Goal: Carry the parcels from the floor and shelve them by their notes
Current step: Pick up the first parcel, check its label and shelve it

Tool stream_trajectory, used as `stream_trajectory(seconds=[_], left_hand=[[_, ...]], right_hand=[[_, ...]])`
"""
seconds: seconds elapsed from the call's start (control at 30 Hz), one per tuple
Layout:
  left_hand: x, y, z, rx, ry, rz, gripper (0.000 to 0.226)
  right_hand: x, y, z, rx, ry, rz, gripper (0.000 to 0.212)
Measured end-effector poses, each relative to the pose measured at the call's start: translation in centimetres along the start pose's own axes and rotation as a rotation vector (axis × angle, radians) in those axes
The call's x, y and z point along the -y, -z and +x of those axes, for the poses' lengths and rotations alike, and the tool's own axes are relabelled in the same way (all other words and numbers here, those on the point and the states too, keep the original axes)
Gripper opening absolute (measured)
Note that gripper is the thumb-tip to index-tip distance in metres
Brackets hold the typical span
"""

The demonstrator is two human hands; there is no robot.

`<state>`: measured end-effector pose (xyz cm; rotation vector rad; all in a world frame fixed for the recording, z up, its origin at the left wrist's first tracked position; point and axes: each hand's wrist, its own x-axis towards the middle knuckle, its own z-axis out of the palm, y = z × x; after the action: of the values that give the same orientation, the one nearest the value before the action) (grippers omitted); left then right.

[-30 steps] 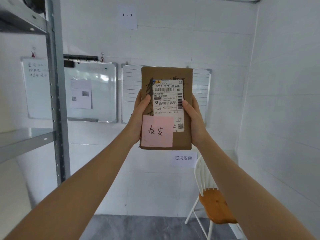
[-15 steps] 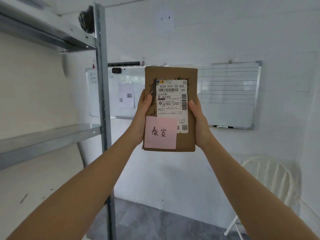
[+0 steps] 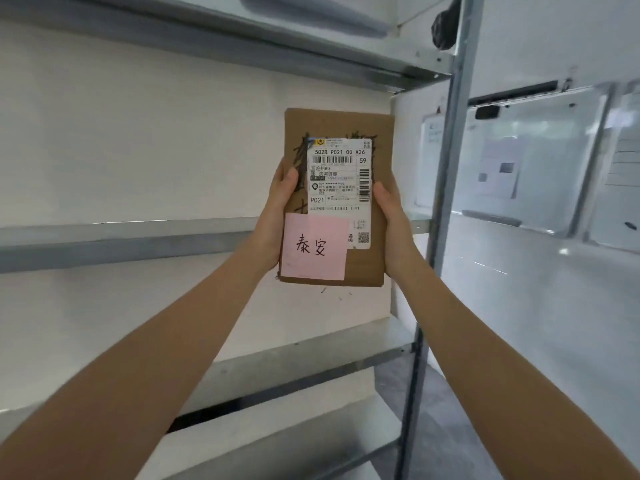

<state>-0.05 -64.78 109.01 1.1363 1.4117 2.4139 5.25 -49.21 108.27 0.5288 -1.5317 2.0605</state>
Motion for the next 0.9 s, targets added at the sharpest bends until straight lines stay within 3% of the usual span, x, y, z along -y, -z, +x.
stream_trajectory(seconds=[0.3,0.5,0.7,0.9], left_hand=[[-15.7,14.6,-15.0,-0.403,-0.207,0.25,0.046],[-27.0,21.6,-28.5,-0.63,-0.275,0.41,0.042],[-37.2,26.8,-42.2,-0.778,-0.308,0.571,0.054],[-43.4,31.7,-52.0,-0.92,-0.327,0.644,0.056]], right_hand=[[-7.4,-24.5,-1.0,0.367,-0.121,0.207,0.072],[-9.3,-42.4,-7.5,0.573,-0.192,0.377,0.073],[-10.5,-58.5,-15.6,0.738,-0.264,0.51,0.072],[-12.3,-69.9,-21.6,0.841,-0.337,0.54,0.053]])
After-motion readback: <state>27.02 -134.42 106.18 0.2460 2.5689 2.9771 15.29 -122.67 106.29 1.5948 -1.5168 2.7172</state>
